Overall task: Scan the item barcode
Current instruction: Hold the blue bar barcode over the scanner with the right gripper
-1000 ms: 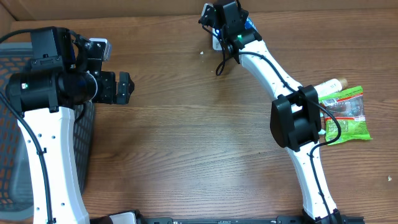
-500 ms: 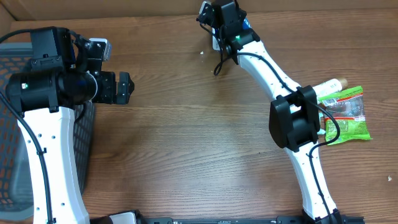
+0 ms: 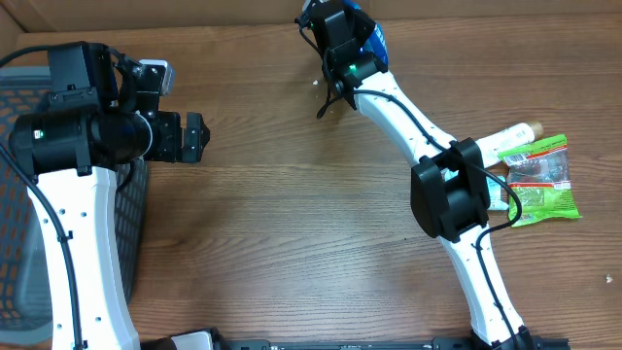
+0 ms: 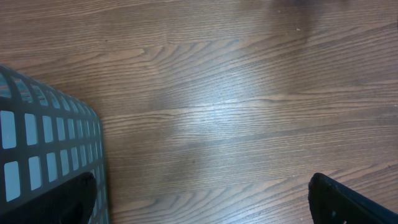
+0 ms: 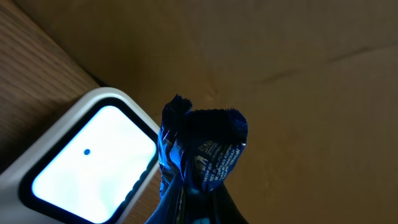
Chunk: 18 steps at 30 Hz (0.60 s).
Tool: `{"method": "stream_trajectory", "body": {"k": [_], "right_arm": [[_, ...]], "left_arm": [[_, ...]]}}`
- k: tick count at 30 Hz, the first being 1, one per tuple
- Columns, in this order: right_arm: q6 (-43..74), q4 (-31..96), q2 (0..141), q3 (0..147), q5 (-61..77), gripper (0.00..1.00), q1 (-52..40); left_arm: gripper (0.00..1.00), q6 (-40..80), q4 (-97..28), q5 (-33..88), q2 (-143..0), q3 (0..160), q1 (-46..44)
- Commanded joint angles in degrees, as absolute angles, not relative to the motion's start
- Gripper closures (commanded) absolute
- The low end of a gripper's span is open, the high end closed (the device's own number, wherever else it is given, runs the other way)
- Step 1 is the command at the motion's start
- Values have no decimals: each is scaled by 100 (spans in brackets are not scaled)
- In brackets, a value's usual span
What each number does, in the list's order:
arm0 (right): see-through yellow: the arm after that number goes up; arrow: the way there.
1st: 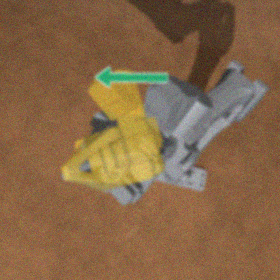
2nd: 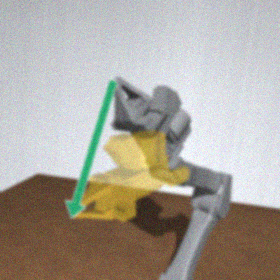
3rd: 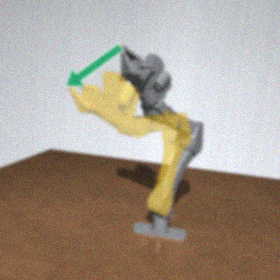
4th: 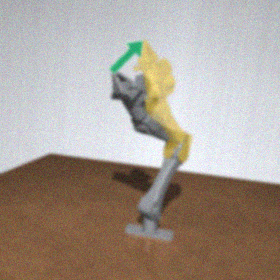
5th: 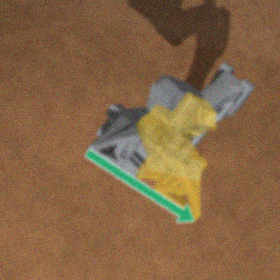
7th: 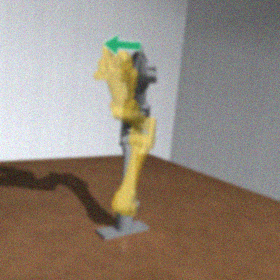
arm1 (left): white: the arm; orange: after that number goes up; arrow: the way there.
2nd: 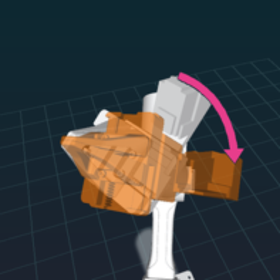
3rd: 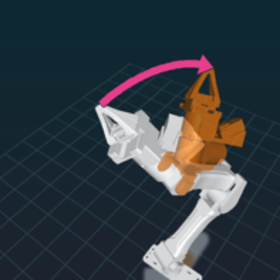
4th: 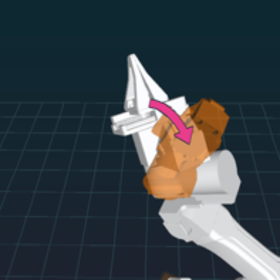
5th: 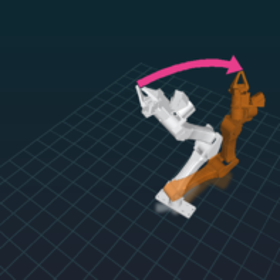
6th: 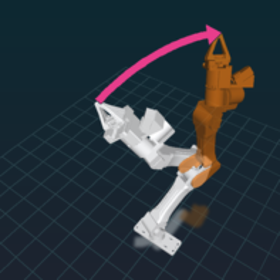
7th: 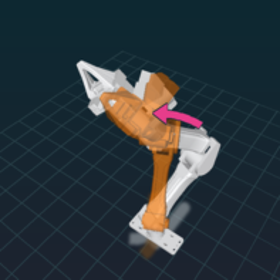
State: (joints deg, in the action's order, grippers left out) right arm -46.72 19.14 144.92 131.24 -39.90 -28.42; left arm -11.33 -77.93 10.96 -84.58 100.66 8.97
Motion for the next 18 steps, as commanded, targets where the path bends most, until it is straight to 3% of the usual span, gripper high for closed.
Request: {"method": "stream_trajectory", "body": {"k": [1, 18], "right_arm": [[-4344, 1850, 14501, 13198, -4576, 96, -2847], [-4805, 1590, 14936, 12958, -4952, 96, -2998]], "left_arm": [[0, -1160, -7773, 1144, -8508, 10099, 897], [0, -1160, -7773, 1144, -8508, 10099, 897]]}}
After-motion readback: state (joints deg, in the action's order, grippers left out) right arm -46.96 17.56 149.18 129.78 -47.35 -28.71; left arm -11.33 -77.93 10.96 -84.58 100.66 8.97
